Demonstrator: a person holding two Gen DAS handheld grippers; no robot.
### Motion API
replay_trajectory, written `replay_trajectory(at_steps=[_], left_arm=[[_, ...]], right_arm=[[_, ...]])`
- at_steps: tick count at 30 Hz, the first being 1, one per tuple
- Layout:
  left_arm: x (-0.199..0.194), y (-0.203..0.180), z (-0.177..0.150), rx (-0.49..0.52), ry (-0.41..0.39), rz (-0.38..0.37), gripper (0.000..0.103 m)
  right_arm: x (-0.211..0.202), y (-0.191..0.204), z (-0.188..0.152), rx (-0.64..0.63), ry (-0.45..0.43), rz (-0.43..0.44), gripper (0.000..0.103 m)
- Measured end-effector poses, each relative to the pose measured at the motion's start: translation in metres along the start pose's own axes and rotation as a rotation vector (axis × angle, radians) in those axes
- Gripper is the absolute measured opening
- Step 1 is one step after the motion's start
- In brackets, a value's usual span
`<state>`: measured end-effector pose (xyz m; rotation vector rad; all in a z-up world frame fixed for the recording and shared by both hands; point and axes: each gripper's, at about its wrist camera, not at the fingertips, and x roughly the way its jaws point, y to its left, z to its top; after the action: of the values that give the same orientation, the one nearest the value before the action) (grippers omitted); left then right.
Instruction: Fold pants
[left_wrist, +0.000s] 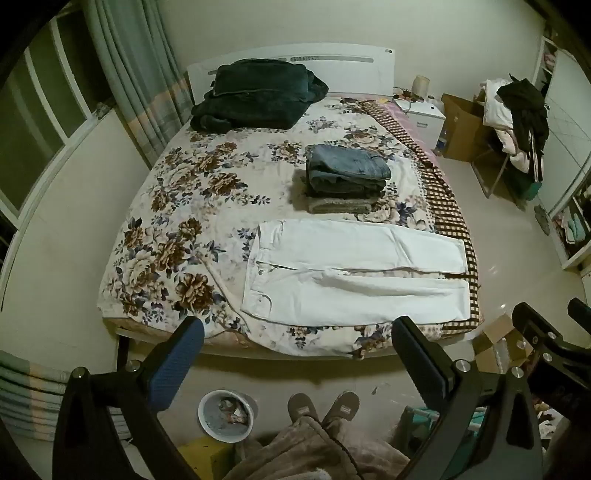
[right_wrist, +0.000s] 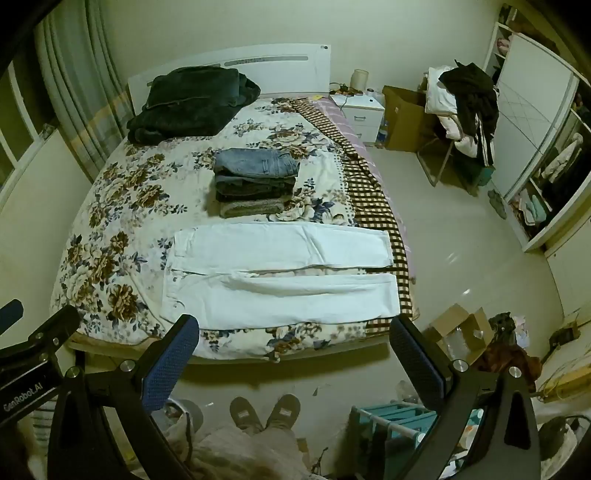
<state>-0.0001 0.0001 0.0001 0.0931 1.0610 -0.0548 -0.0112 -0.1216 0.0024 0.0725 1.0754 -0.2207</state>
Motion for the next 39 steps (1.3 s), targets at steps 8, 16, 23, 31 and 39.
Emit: replay_trajectory(at_steps=[8, 16, 23, 31, 39], left_arm=[[-0.002, 0.0, 0.006, 0.012, 0.004, -0.004, 0.103], [-0.009, -0.01, 0.007, 0.012, -0.011, 0.006, 0.103], [-0.009, -0.009, 0.004, 0.01, -0.014, 0.001, 0.103], [-0.008, -0.005, 0.008, 0.01, -0.014, -0.005, 0.103], [-0.008, -0.005, 0.007, 0.009, -0.017, -0.008, 0.103]], right_arm=[[-0.002, 0.003, -0.001, -0.003, -0.001, -0.002, 0.103], [-0.007, 0.008, -0.003, -0.005, -0.002, -0.002, 0.103], [-0.004, 0.012, -0.005, -0.005, 0.002, -0.005, 0.103], [-0.006, 0.015, -0.002, -0.008, 0.006, -0.004, 0.103], [-0.009, 0.019, 0.001, -0.012, 0.011, -0.004, 0.103]])
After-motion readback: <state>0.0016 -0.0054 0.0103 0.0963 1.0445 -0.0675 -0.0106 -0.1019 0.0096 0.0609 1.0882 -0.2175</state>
